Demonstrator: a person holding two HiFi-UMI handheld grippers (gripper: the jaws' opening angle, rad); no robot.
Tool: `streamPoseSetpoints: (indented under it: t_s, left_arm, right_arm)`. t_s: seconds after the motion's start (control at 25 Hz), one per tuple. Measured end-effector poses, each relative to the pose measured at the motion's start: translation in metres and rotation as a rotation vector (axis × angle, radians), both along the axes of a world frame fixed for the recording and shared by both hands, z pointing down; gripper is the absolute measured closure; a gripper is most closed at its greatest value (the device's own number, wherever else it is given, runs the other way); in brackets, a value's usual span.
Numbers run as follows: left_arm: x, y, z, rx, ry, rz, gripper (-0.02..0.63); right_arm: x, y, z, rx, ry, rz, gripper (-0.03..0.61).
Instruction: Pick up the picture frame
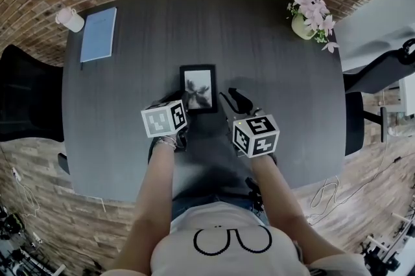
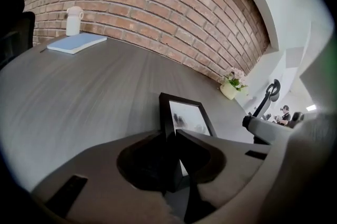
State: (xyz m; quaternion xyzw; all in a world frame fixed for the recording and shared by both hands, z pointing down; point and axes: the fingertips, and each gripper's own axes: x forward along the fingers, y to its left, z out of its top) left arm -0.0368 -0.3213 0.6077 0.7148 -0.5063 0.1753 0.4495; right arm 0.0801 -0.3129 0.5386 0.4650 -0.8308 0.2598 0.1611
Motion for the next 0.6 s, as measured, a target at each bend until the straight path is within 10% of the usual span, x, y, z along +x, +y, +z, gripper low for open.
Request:
streamPoseSetpoints:
  t_s: [0.6]
  left_arm:
    - [-0.003, -0.001, 0.001, -0.096, 0.199, 0.004, 0.541]
  right_arm:
    - [-0.003, -0.007, 0.011, -0.184, -0.268, 0.059, 0.449]
